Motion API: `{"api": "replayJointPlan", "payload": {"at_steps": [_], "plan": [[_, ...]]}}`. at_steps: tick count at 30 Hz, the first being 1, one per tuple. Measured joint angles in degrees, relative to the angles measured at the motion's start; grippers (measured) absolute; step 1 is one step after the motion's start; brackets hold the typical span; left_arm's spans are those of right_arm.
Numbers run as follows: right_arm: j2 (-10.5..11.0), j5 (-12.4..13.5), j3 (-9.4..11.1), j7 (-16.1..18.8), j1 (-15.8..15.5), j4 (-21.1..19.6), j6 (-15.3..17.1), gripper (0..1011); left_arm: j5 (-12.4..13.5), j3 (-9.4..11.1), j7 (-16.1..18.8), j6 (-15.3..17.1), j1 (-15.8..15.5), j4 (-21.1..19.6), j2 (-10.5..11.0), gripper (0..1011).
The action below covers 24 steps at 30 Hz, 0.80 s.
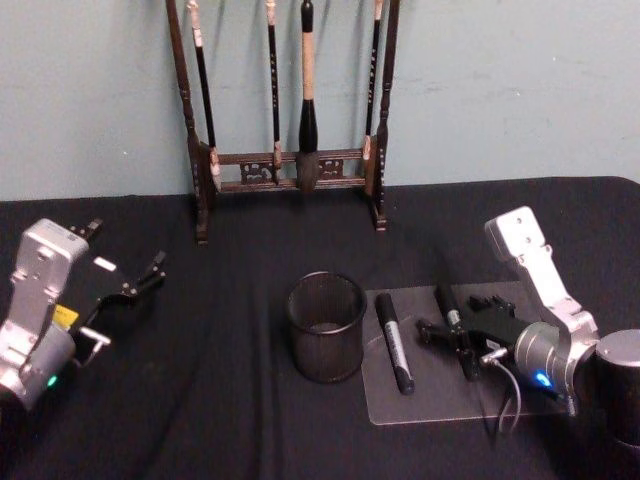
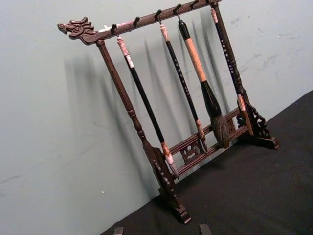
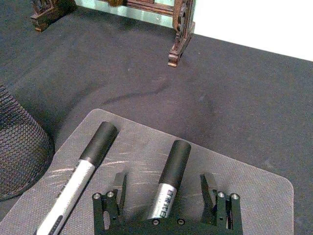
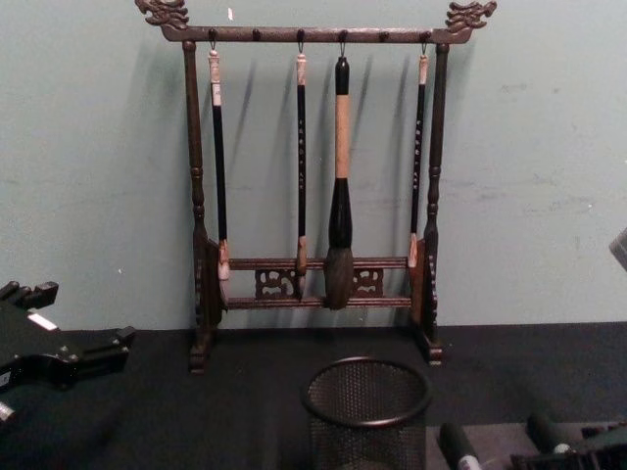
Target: Pick up the water-based marker from the table and place it into the pen holder.
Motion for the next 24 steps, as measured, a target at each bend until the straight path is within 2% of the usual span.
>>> {"api": "replayJointPlan", "payload": {"at_steps": [5, 8, 11, 12, 13, 18, 24], "plan": [[0.0, 0.0, 0.0, 0.0, 0.0, 0.0, 0.0, 992, 0.0, 0.0, 0.0, 0.0, 0.0, 0.0, 0.0, 1001], [0.0, 0.1, 0.0, 0.0, 0.0, 0.0, 0.0, 913, 0.0, 0.0, 0.0, 0.0, 0.0, 0.0, 0.0, 1001], [0.0, 0.1, 0.0, 0.0, 0.0, 0.0, 0.0, 913, 0.0, 0.0, 0.0, 0.0, 0.0, 0.0, 0.0, 1001], [0.1, 0.1, -0.1, 0.0, 0.1, 0.0, 0.0, 763, 0.0, 0.0, 0.0, 0.0, 0.0, 0.0, 0.0, 1001], [0.1, 0.1, -0.1, 0.0, 0.1, 0.0, 0.0, 707, 0.0, 0.0, 0.0, 0.0, 0.0, 0.0, 0.0, 1001], [0.1, 0.2, -0.1, -0.1, 0.1, 0.0, -0.1, 592, 0.0, 0.0, 0.0, 0.0, 0.0, 0.0, 0.0, 1001], [0.1, 0.2, -0.1, -0.1, 0.1, 0.0, -0.1, 365, 0.0, 0.0, 0.0, 0.0, 0.0, 0.0, 0.0, 1001]]}}
